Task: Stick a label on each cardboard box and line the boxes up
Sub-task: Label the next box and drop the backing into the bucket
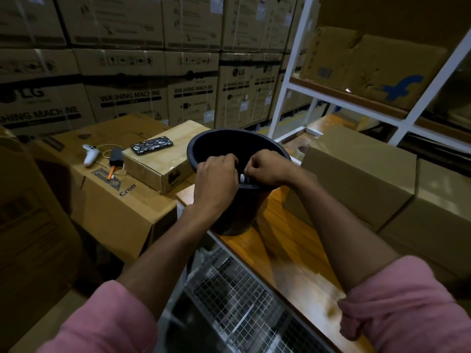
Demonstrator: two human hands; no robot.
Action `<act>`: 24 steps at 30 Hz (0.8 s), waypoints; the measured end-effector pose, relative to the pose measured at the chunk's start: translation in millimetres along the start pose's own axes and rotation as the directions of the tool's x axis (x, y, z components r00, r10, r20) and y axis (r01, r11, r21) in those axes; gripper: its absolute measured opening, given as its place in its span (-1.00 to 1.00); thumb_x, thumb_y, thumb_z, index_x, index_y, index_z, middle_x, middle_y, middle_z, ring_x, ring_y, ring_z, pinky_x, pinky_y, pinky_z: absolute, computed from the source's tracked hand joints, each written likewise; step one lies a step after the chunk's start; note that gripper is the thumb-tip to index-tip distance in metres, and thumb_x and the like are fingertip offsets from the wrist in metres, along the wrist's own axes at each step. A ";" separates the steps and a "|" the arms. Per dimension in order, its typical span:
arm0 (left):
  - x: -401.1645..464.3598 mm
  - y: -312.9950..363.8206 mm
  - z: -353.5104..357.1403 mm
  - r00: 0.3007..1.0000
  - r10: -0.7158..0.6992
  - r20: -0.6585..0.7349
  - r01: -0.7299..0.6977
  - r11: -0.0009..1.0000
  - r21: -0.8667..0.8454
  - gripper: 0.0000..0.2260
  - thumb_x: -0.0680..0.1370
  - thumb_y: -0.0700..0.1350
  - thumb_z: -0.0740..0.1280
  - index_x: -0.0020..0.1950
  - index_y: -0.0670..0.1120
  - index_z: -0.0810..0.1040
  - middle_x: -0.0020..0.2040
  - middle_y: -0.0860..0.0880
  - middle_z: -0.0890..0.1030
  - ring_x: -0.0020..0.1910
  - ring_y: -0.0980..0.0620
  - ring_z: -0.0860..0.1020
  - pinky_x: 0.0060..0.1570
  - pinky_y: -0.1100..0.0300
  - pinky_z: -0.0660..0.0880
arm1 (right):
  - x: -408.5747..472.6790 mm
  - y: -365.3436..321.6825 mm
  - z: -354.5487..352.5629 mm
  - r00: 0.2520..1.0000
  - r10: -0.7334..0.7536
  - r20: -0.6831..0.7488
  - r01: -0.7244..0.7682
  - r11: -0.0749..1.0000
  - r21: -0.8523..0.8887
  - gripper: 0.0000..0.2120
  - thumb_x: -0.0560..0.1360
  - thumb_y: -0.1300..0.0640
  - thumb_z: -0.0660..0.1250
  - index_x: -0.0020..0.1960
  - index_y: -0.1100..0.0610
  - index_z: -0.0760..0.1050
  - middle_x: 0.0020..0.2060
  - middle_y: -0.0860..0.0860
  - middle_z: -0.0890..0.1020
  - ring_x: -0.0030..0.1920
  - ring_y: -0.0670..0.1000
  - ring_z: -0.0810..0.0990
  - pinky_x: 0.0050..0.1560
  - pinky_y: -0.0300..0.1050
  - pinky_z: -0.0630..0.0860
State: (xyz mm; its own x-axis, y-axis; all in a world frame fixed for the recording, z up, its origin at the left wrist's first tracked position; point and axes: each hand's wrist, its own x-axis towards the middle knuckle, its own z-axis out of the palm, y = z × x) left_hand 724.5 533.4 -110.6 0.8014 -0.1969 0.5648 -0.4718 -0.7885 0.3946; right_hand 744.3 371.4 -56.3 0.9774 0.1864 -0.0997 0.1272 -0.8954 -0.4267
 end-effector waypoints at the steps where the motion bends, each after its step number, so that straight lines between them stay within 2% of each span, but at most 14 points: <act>1: 0.2 -0.4 0.1 1.000 0.000 0.004 0.000 1.000 0.002 -0.78 0.65 -0.15 0.20 0.24 -0.09 0.57 0.03 -0.05 0.63 0.06 -0.03 0.54 0.05 0.09 0.34 | 3.1 0.2 1.8 1.000 0.013 0.024 -0.013 1.000 -0.024 -0.80 0.60 0.16 0.29 -0.13 0.18 0.63 -0.13 0.10 0.69 -0.19 -0.01 0.62 -0.21 -0.12 0.47; 7: 1.5 0.4 0.9 1.000 0.002 0.007 -0.002 1.000 0.015 -0.79 0.64 -0.13 0.21 0.22 -0.07 0.57 0.00 -0.03 0.64 0.05 -0.04 0.56 0.05 0.03 0.39 | 7.3 -8.3 -4.4 0.963 0.069 0.259 -0.050 0.996 -0.079 -0.82 0.59 0.15 0.29 -0.15 0.10 0.60 -0.20 0.04 0.62 -0.20 -0.01 0.55 -0.18 -0.10 0.45; 11: 1.9 1.1 1.8 1.000 0.004 0.009 -0.004 1.000 0.013 -0.79 0.65 -0.12 0.21 0.22 -0.07 0.57 0.00 -0.02 0.65 0.02 -0.03 0.56 0.07 0.02 0.40 | 5.6 -11.2 -7.4 0.935 0.097 0.340 -0.073 0.994 -0.083 -0.76 0.59 0.16 0.29 -0.22 0.04 0.62 -0.23 0.01 0.63 -0.20 0.00 0.55 -0.17 -0.09 0.47; 14: 2.1 1.9 2.5 1.000 0.013 0.014 -0.013 1.000 -0.005 -0.79 0.65 -0.11 0.21 0.22 -0.07 0.57 -0.02 -0.02 0.65 0.01 -0.02 0.56 0.10 0.03 0.41 | 3.9 -8.0 -6.9 0.916 0.123 0.382 -0.107 0.992 -0.062 -0.83 0.59 0.16 0.29 -0.08 0.11 0.66 -0.13 0.09 0.65 -0.17 0.03 0.56 -0.15 -0.08 0.51; 16: 2.1 2.7 2.8 1.000 0.011 0.016 -0.011 1.000 0.004 -0.79 0.64 -0.11 0.21 0.21 -0.08 0.57 -0.03 -0.02 0.65 0.00 -0.02 0.56 0.10 0.04 0.41 | 4.1 -5.2 -6.9 0.908 0.145 0.394 -0.141 0.989 -0.041 -0.83 0.57 0.15 0.30 -0.01 0.13 0.67 -0.03 0.13 0.67 -0.10 0.06 0.60 -0.07 -0.02 0.54; 20: 2.1 3.6 3.3 1.000 0.009 0.007 -0.009 0.999 0.040 -0.81 0.63 -0.10 0.22 0.16 -0.09 0.57 -0.08 -0.04 0.65 -0.05 -0.03 0.57 0.04 0.03 0.42 | 3.8 -5.4 -7.2 0.916 0.144 0.374 -0.161 0.987 0.016 -0.80 0.58 0.10 0.27 -0.02 0.07 0.67 -0.01 0.08 0.68 -0.02 0.07 0.64 0.07 0.05 0.58; 24: 1.9 5.5 1.8 1.000 0.010 0.026 -0.011 0.999 0.042 -0.80 0.64 -0.09 0.21 0.17 -0.08 0.57 -0.07 -0.03 0.64 -0.04 -0.04 0.57 0.04 0.02 0.43 | 1.3 -3.9 -5.0 0.954 0.092 0.285 -0.114 0.992 0.060 -0.74 0.63 0.11 0.25 -0.17 0.06 0.63 -0.18 0.02 0.63 -0.21 -0.02 0.56 -0.13 -0.08 0.47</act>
State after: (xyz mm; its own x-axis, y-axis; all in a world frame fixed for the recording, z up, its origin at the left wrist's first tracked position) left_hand 724.1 527.6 -108.7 0.8060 -0.2197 0.5496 -0.4647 -0.8100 0.3577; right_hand 745.9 373.1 -50.2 0.8963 0.2102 -0.3905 0.0046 -0.8848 -0.4659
